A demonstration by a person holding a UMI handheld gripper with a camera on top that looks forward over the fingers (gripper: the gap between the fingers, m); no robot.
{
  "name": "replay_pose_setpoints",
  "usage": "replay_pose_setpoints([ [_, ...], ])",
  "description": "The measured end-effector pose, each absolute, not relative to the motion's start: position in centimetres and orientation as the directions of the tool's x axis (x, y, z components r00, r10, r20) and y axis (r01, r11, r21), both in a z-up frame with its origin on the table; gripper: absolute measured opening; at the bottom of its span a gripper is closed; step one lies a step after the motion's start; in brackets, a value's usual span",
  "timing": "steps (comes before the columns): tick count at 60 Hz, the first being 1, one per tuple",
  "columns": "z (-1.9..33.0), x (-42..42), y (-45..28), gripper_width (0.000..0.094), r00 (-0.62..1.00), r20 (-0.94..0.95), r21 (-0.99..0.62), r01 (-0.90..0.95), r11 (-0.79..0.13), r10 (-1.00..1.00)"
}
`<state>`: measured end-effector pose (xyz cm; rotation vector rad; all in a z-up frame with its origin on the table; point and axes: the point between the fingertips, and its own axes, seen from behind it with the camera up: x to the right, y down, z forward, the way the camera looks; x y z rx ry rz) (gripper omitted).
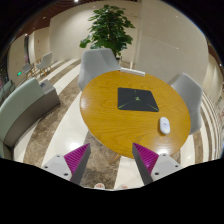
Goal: Arrange mouse
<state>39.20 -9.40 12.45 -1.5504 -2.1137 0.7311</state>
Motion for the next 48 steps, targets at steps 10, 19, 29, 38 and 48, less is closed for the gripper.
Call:
replay_pose_setpoints([
  [10,11.6,38.3,-5.4,0.0866,-0.208,0.038,-0.633,0.752,0.185,0.977],
  [19,10.8,37.4,0.6,0.0864,-0.105,0.045,-0.637,0.763,0.11,0.993],
  [29,9.0,36.9,6.3,0.0868,-0.003,0.053,-0.64,0.768,0.036,0.999],
  [38,7.5,34.9,9.9,0.0869,0.043,0.057,-0.656,0.755,0.006,0.997],
  [48,5.6,31.6,11.8,0.0872,0.041,0.045,-0.67,0.742,0.0,0.998],
])
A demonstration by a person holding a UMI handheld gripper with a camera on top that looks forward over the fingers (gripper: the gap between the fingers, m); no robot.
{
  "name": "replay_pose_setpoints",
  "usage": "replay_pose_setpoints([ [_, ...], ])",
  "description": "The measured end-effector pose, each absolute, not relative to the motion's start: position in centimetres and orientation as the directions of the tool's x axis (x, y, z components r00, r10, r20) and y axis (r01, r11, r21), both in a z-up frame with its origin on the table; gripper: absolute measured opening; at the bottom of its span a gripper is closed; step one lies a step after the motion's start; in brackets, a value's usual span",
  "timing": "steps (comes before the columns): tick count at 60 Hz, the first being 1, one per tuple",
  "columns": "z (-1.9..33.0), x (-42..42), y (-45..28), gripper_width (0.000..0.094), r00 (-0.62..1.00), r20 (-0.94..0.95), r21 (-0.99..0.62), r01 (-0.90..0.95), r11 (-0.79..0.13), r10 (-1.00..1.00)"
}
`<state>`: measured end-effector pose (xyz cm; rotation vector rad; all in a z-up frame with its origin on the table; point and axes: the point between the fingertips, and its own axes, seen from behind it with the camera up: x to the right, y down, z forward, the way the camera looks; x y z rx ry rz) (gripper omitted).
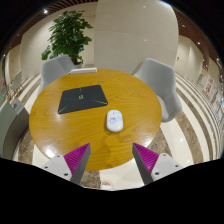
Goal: Arrange mouse
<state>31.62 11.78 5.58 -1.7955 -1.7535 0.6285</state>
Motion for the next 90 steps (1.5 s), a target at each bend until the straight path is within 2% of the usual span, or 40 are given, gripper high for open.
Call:
replay_pose_setpoints([
  [32,-1.4,20.1,12.8,0.0869,-0.016,-0.003,-0.632,0.775,0.011,1.0],
  [43,-1.4,17.3,12.3,0.0848,-0.047,-0.014,-0.638,0.769,0.027,0.999],
  [46,-1.5,16.8,12.3,0.0794,-0.046,-0.019,-0.635,0.772,0.023,0.999],
  [47,-1.5,16.7,12.3,0.0749,-0.045,-0.018,-0.633,0.773,0.023,0.999],
  [51,-1.4,16.6,12.5,0.047,-0.035,-0.018,-0.631,0.776,0.016,0.999],
  [57,-1.5,16.6,12.5,0.0419,-0.056,0.003,-0.625,0.779,0.045,0.998],
  [65,-0.1,16.1,12.0,0.0374,-0.068,0.006,-0.641,0.766,0.056,0.998],
  [83,9.9,6.8,5.3,0.0374,-0.064,-0.074,-0.736,0.677,-0.011,0.995],
  [90,10.1,2.4,1.3,0.0371,-0.074,-0.067,-0.745,0.667,0.0,0.995],
])
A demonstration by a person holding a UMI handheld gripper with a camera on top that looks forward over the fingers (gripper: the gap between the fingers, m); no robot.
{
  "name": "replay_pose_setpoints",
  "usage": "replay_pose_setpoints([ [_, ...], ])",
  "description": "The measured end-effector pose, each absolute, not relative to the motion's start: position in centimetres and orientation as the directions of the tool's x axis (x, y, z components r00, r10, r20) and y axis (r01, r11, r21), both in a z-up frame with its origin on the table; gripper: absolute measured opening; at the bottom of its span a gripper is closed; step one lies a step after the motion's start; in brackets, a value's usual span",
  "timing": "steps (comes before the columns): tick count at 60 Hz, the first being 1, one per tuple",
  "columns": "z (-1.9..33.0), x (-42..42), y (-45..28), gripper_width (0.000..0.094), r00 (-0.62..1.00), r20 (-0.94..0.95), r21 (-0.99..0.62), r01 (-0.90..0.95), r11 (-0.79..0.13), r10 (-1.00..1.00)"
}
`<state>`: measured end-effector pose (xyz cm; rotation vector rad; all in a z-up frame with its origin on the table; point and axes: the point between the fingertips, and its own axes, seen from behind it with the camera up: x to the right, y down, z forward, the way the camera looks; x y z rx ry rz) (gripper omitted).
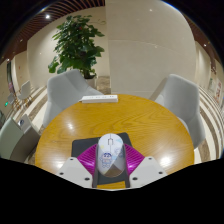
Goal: Arrange mouse
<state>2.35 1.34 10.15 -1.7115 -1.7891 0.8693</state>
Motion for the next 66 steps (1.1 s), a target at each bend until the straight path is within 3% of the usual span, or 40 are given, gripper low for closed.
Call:
replay_pose_setpoints([
  [20,-1.3,1.0,-2.9,0.0405,-0.02,0.0,-0.624,0.781,0.016,1.0],
  [26,-1.9,0.9,-2.9,0.0503,-0.017,0.006,-0.626,0.78,0.017,1.0],
  [28,-1.9,1.1,-2.9,0.0612,-0.026,0.013,-0.62,0.784,0.028,1.0],
  [32,-1.5,1.1,-2.5,0.0885,-0.031,0.028,-0.626,0.779,0.042,0.999],
  [34,-1.2,1.2,-2.5,0.0835,-0.03,0.026,-0.624,0.78,0.04,0.999],
  [42,2.6,3.9,-2.1,0.0869,0.016,-0.013,-0.615,0.788,-0.02,1.0],
  [51,8.1,9.2,-1.1,0.0868,0.02,-0.004,-0.607,0.795,-0.018,1.0],
  [58,10.3,13.8,-0.3,0.0865,0.018,0.003,-0.61,0.792,-0.012,1.0],
  [66,10.6,17.7,0.5,0.086,0.004,0.015,-0.607,0.795,0.006,1.0],
])
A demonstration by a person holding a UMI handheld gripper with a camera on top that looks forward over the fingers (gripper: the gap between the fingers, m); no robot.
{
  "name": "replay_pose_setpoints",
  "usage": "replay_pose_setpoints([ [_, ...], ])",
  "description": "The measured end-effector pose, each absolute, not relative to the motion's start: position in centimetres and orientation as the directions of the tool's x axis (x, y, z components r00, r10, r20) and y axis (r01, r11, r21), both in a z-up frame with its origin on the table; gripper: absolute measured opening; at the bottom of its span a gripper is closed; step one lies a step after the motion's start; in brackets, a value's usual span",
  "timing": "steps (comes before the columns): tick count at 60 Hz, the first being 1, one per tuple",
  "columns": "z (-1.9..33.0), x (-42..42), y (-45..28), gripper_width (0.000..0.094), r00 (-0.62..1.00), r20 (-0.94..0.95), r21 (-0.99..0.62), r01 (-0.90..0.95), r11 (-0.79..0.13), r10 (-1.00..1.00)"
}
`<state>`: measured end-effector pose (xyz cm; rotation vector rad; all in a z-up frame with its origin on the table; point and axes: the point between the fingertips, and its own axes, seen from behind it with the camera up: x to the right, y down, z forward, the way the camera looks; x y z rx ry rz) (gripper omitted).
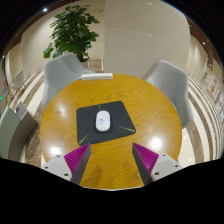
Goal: Arrange mouse
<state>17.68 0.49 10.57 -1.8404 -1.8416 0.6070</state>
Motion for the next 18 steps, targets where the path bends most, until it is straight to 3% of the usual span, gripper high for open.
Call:
replay_pose_setpoints([
  [18,9.7,20.3,0.9,0.0863,-0.022,-0.007,-0.578,0.816,0.013,1.0],
])
